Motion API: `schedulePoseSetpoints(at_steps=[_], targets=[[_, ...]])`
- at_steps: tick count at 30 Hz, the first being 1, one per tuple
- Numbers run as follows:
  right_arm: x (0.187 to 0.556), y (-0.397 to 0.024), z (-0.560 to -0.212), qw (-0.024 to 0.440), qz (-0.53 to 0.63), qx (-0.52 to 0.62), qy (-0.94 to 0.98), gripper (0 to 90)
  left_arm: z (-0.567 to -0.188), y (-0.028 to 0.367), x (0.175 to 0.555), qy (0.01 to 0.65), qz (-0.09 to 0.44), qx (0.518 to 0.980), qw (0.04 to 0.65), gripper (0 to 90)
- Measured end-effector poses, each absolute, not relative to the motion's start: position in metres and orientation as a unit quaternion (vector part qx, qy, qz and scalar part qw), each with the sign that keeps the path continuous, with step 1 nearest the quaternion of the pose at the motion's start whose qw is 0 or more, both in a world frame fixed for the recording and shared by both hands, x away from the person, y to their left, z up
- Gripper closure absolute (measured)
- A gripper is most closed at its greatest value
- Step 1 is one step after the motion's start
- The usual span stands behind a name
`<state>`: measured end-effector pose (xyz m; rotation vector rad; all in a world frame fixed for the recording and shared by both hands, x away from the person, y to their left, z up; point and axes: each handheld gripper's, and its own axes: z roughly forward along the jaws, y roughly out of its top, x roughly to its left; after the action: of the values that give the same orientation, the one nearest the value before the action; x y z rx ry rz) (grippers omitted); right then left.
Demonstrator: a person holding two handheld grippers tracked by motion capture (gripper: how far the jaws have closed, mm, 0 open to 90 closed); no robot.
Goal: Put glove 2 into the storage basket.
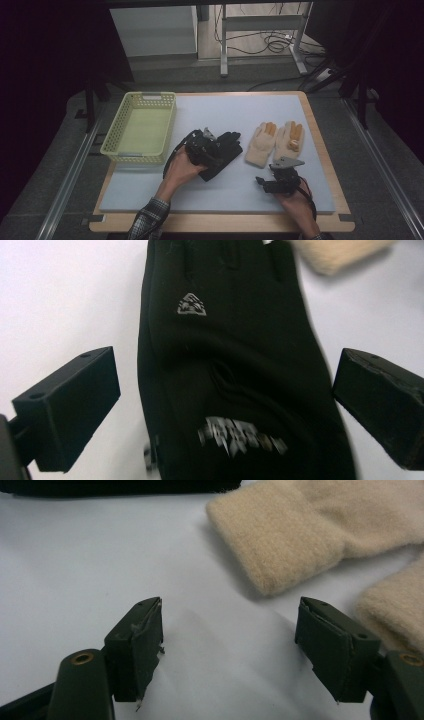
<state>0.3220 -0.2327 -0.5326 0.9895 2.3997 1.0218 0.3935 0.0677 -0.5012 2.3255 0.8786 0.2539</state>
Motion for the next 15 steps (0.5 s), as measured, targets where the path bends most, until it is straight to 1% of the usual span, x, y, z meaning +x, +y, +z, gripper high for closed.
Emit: schedulePoseSetpoints(at_steps=[3,6,7,9,11,15], targets=[[0.322,-0.233,-0.533,0.175,0.361,0.349,0.847,26.6,-0.511,0.061,0.403,0.334,0.081,0.887,0.307,0.0],[0.322,-0.233,-0.533,0.175,0.361,0.349,0.847,26.5,-0.52,0.056,0.405,0.327,0.058,0.895,0.299,0.0],[0.322,-0.233,-0.533,0.175,0.361,0.349,0.847,26.4,-0.522,0.054,0.404,0.327,0.057,0.896,0.296,0.0],[0.322,-0.233,-0.533,0.175,0.361,0.349,0.847,26.4,-0.526,0.051,0.401,0.313,0.076,0.908,0.268,0.0],[0.322,-0.233,-0.533,0.175,0.361,0.348,0.847,26.4,-0.527,0.048,0.397,0.304,0.092,0.913,0.255,0.0],[0.322,-0.233,-0.533,0.175,0.361,0.348,0.847,26.3,-0.526,0.048,0.395,0.319,0.092,0.907,0.258,0.6]])
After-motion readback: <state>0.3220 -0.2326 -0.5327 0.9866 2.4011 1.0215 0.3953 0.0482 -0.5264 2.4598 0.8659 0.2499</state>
